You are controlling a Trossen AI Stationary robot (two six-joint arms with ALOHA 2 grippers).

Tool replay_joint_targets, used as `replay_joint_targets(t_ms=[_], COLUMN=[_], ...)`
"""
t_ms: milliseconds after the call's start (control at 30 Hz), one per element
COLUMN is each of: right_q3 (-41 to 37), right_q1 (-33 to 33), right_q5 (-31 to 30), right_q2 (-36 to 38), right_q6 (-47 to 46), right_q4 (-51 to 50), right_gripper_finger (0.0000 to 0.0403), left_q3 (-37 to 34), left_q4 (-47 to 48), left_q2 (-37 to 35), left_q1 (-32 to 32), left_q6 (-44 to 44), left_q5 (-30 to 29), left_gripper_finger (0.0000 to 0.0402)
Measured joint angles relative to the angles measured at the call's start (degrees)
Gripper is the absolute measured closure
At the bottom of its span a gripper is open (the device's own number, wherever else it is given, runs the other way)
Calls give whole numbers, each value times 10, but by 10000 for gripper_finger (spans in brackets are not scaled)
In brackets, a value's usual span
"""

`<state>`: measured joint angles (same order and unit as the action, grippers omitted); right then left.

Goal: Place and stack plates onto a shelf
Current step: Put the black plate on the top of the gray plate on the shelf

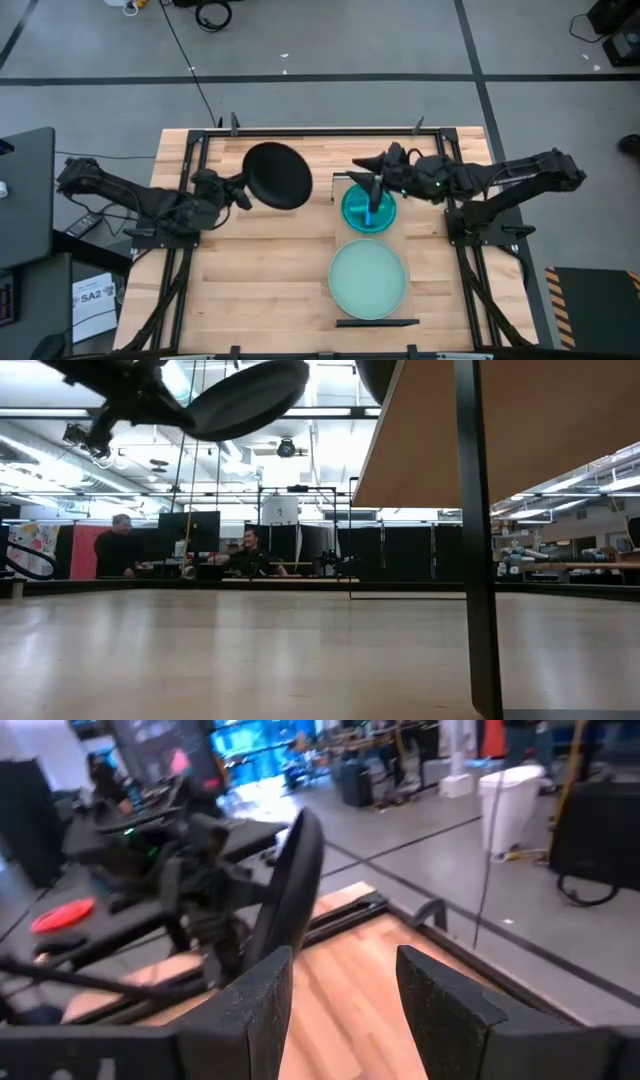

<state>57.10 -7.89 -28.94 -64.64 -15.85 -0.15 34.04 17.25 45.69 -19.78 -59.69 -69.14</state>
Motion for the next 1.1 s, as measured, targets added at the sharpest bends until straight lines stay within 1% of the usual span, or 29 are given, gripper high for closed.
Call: replay_joint_targets(t_ms=[133,233,333,433,567,667,867,1100], right_q3=[0,0,0,0,0,0,0,0], right_q1=[31,46,53,55,55,55,55,61], right_q5=[3,17,41,53,53,33,-24,-28], right_q2=[-20,-38,-56,-73,-93,-107,-120,-122], right_q6=[0,0,13,31,45,54,89,88], right_q4=[25,38,61,87,117,125,130,139], right_gripper_finger=[217,217,217,217,217,217,217,220], left_q3=[0,0,0,0,0,0,0,0], left_q4=[-111,-176,-219,-243,-256,-275,-275,-299], left_q2=[32,56,80,101,127,141,152,152], left_q1=[27,43,55,63,69,69,68,68], left_q6=[98,148,179,188,188,187,182,182], left_q5=[0,0,1,1,1,3,9,23], left_gripper_finger=[385,385,385,385,385,385,385,381])
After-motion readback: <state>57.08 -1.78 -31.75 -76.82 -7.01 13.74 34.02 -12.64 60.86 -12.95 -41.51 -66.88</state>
